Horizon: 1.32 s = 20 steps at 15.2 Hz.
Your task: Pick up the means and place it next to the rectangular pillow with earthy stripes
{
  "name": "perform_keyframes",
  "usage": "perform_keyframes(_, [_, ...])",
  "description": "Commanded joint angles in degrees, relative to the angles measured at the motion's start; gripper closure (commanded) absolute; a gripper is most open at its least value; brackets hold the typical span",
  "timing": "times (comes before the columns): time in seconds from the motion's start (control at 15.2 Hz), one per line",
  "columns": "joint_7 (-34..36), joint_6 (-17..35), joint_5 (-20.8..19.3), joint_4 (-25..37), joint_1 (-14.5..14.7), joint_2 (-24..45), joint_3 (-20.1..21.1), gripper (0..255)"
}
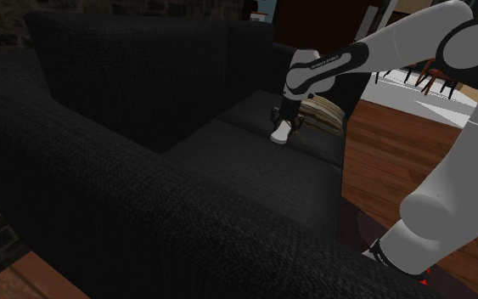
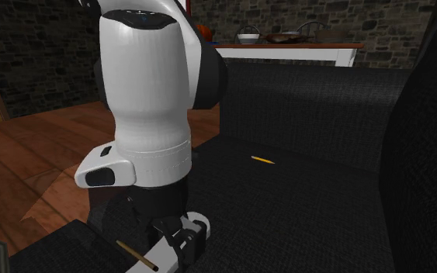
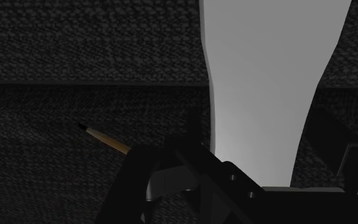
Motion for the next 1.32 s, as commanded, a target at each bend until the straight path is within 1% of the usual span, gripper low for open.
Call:
perform_keyframes(0.0, [0.04, 0.26, -0.01, -0.27, 0.01, -0.07, 0.01, 255])
perform_keyframes(0.33, [0.04, 0.26, -0.01, -0.27, 0.01, -0.06, 0.01, 255])
perform_keyframes(0.4, [0.04, 0.26, -0.01, -0.27, 0.02, -0.07, 0.01, 0])
perform_keyframes(0.73, [0.04, 0.26, -0.01, -0.28, 0.02, -0.07, 0.01, 0])
perform_keyframes(0.99, [-0.53, -6.47, 0.85, 3.37, -0.08, -3.22, 0.22, 0])
perform_keyframes(1.25, [-0.53, -6.47, 0.85, 3.37, -0.07, -3.22, 0.22, 0])
